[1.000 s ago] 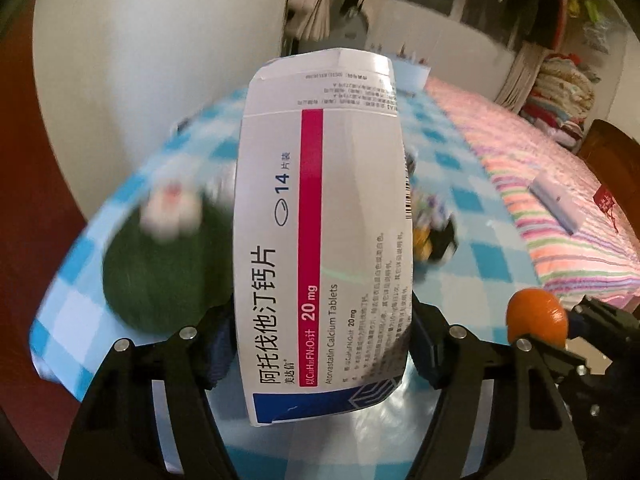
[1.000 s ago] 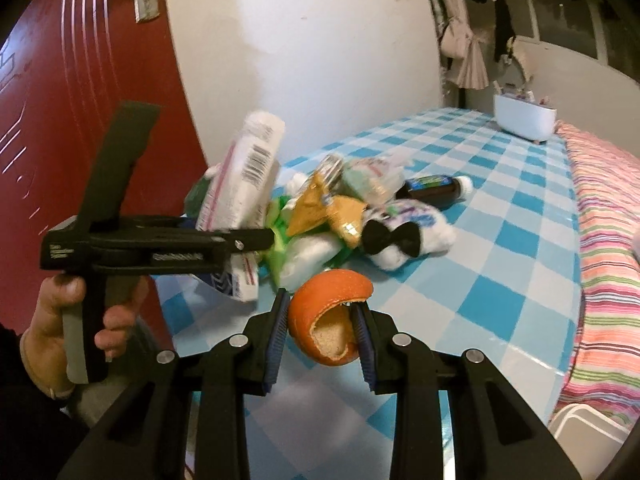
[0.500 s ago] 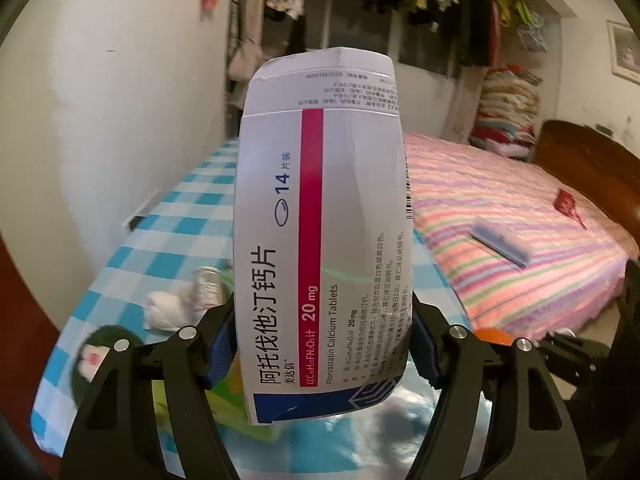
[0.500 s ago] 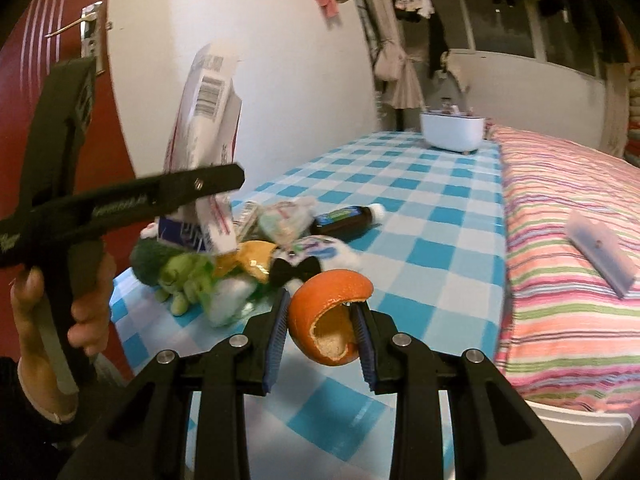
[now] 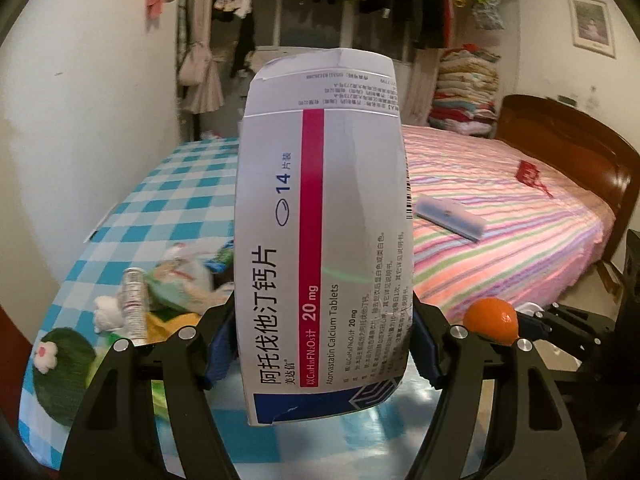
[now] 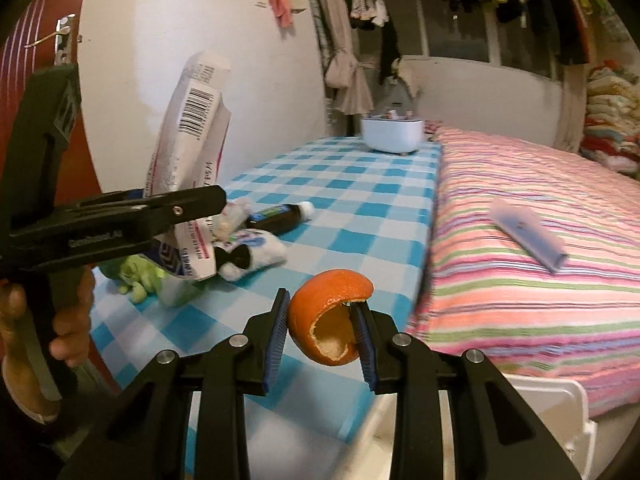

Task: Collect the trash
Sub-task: 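Carry the orange peel with the right tool over the white bin and release it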

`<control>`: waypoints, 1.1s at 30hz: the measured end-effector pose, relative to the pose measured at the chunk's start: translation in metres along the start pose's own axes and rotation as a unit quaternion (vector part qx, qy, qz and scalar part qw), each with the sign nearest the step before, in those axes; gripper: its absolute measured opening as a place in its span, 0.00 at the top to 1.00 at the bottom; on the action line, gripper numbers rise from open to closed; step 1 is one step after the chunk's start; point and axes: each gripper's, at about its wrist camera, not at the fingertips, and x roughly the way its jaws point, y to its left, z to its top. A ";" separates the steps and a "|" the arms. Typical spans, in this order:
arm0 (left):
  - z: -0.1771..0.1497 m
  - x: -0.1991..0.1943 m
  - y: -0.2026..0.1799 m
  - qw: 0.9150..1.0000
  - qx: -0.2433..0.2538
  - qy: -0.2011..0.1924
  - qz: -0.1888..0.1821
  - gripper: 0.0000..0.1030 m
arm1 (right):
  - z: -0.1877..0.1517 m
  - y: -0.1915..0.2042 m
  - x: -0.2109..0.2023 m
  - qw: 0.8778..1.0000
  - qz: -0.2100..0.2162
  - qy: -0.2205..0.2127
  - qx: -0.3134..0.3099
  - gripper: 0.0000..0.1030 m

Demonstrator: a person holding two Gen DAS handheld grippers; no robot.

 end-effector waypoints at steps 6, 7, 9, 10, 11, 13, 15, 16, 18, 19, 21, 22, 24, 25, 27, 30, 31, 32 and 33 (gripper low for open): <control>-0.002 -0.003 -0.031 0.999 0.025 -0.001 -0.031 0.32 | -0.009 -0.026 -0.019 0.998 -0.055 0.006 0.021 0.70; -0.003 -0.003 -0.036 0.999 0.029 -0.001 -0.036 0.32 | -0.011 -0.029 -0.020 0.998 -0.062 0.008 0.024 0.70; -0.004 -0.004 -0.046 0.998 0.036 0.000 -0.044 0.32 | -0.015 -0.038 -0.021 0.996 -0.076 0.020 0.031 0.69; -0.005 -0.004 -0.050 0.998 0.039 0.001 -0.047 0.32 | -0.018 -0.043 -0.022 0.995 -0.087 0.025 0.036 0.69; -0.006 -0.004 -0.053 0.998 0.041 0.002 -0.050 0.32 | -0.020 -0.048 -0.023 0.994 -0.094 0.028 0.043 0.69; -0.007 -0.003 -0.059 0.997 0.046 0.005 -0.058 0.32 | -0.024 -0.056 -0.024 0.993 -0.099 0.035 0.053 0.68; -0.009 -0.002 -0.064 0.997 0.048 0.008 -0.064 0.32 | -0.026 -0.062 -0.028 0.992 -0.108 0.032 0.061 0.68; -0.009 -0.002 -0.067 0.996 0.050 0.010 -0.069 0.32 | -0.025 -0.064 -0.029 0.991 -0.111 0.031 0.065 0.68; -0.011 -0.001 -0.072 0.995 0.055 0.014 -0.078 0.32 | -0.026 -0.067 -0.031 0.990 -0.120 0.031 0.069 0.59; -0.012 -0.001 -0.076 0.995 0.058 0.015 -0.081 0.31 | -0.027 -0.068 -0.033 0.988 -0.131 0.030 0.071 0.45; -0.013 -0.001 -0.083 0.994 0.064 0.016 -0.085 0.31 | -0.028 -0.070 -0.036 0.987 -0.141 0.026 0.073 0.37; -0.014 -0.001 -0.085 0.994 0.068 0.016 -0.086 0.31 | -0.029 -0.073 -0.039 0.987 -0.140 0.023 0.079 0.37; -0.016 0.001 -0.089 0.993 0.074 0.020 -0.090 0.31 | -0.029 -0.080 -0.046 0.984 -0.148 0.007 0.098 0.37; -0.017 0.002 -0.090 0.993 0.075 0.023 -0.092 0.31 | -0.029 -0.085 -0.052 0.982 -0.152 -0.007 0.112 0.37; -0.019 0.005 -0.092 0.992 0.075 0.028 -0.099 0.31 | -0.027 -0.095 -0.066 0.975 -0.164 -0.042 0.143 0.37; -0.022 0.009 -0.097 0.989 0.073 0.042 -0.121 0.31 | -0.027 -0.105 -0.090 0.963 -0.182 -0.098 0.175 0.37; -0.023 0.009 -0.100 0.988 0.072 0.046 -0.128 0.31 | -0.027 -0.107 -0.096 0.960 -0.186 -0.110 0.180 0.37; -0.023 0.011 -0.104 0.987 0.072 0.051 -0.135 0.31 | -0.027 -0.108 -0.102 0.956 -0.192 -0.124 0.185 0.37; -0.023 0.012 -0.108 0.985 0.072 0.056 -0.145 0.31 | -0.028 -0.109 -0.109 0.952 -0.198 -0.139 0.190 0.37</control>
